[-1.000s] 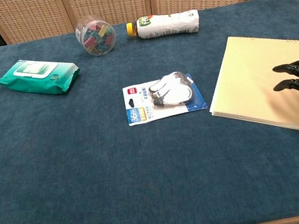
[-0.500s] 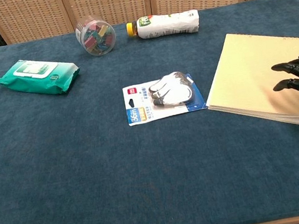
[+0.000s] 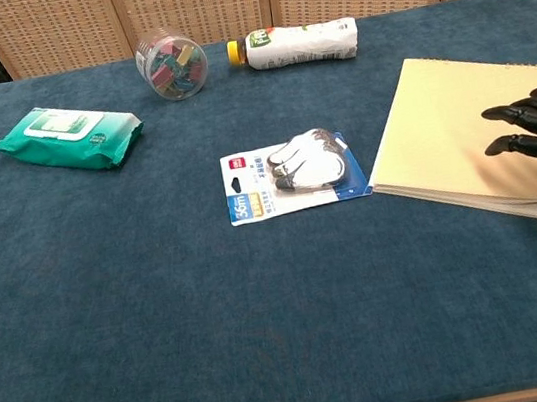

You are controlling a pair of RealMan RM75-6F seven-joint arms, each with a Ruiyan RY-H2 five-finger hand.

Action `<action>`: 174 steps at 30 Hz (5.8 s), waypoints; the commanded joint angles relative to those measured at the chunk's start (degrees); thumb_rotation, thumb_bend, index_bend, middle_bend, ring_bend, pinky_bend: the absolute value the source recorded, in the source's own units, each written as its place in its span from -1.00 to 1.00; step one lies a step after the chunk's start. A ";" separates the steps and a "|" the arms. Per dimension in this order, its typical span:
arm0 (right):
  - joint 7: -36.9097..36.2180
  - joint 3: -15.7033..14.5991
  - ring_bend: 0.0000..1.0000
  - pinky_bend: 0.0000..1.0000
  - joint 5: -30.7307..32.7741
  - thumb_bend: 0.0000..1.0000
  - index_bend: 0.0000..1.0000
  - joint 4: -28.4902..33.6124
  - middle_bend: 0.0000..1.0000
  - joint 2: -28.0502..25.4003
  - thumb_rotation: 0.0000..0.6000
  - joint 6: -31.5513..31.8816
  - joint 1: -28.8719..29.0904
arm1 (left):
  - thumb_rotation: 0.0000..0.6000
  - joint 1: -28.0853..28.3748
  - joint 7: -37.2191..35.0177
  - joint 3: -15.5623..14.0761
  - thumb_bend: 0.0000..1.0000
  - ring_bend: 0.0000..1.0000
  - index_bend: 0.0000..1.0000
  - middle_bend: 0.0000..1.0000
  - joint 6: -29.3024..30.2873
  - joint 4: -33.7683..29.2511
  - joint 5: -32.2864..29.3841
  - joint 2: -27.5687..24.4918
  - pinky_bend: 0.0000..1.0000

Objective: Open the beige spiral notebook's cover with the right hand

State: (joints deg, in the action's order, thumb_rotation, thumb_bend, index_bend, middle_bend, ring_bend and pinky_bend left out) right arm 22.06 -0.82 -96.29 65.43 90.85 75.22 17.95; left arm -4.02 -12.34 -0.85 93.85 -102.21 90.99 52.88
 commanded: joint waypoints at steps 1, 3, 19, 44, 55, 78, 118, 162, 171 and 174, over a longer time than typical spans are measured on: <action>0.37 0.20 -1.00 -1.00 0.32 -0.12 -0.66 -0.33 -1.00 0.29 1.00 -0.42 0.29 | 1.00 -0.01 0.02 0.00 -1.00 -1.00 -1.00 -1.00 0.01 -0.01 -0.02 0.01 -1.00; 0.83 0.36 -1.00 -1.00 0.58 -0.12 -0.66 -0.65 -1.00 0.52 1.00 -0.83 0.53 | 1.00 0.01 0.06 0.02 -1.00 -1.00 -1.00 -1.00 -0.02 -0.02 -0.04 0.02 -1.00; 2.95 2.46 -1.00 -1.00 3.13 -0.12 -0.54 -1.78 -1.00 2.09 1.00 -2.04 2.05 | 1.00 0.04 -0.09 0.07 -1.00 -1.00 -1.00 -1.00 -0.18 -0.04 -0.26 -0.08 -1.00; 4.19 4.40 -1.00 -1.00 5.76 -0.07 0.13 -4.56 -1.00 3.61 1.00 -2.51 4.07 | 1.00 0.15 0.19 0.18 -1.00 -1.00 -1.00 -1.00 -0.40 -0.10 -0.48 -0.03 -1.00; 1.87 3.81 -1.00 -1.00 5.68 0.23 0.32 -5.58 -0.96 3.63 1.00 -1.98 4.14 | 1.00 0.19 0.65 0.19 -1.00 -1.00 -1.00 -1.00 -0.53 -0.28 -0.56 0.08 -1.00; -3.15 -4.11 -1.00 -0.98 -9.89 0.55 0.40 5.47 -0.84 -7.54 1.00 4.99 6.12 | 1.00 0.26 1.47 0.09 -1.00 -1.00 -1.00 -1.00 -0.78 -0.49 -0.48 0.32 -1.00; -6.78 -11.50 -1.00 -0.94 -35.83 0.55 0.40 2.16 -0.79 -12.35 1.00 20.70 10.40 | 1.00 0.46 3.12 0.13 -1.00 -1.00 -1.00 -1.00 -1.21 -0.99 -0.74 0.79 -1.00; -28.22 12.76 -1.00 -0.94 23.40 0.55 0.41 20.82 -0.72 -18.14 1.00 -9.19 15.68 | 1.00 0.48 2.64 0.04 -1.00 -1.00 -1.00 -1.00 -1.41 -1.02 -0.81 0.54 -1.00; -18.90 22.15 -1.00 -0.91 52.26 0.55 0.43 13.26 -0.71 -15.48 1.00 -20.80 22.32 | 1.00 0.82 2.04 -0.11 -1.00 -1.00 -1.00 -1.00 -2.38 -1.03 -1.07 0.10 -1.00; -17.16 24.36 -1.00 -0.91 61.23 0.55 0.43 7.65 -0.71 -13.63 1.00 -24.45 24.62 | 1.00 1.14 1.98 -0.08 -1.00 -1.00 -1.00 -1.00 -3.01 -1.12 -1.29 -0.06 -1.00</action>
State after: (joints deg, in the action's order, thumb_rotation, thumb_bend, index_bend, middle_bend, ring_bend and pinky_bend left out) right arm 0.97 18.97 -45.07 79.69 74.81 56.83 38.60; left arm -2.95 -10.32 -0.93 90.94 -103.30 89.76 52.88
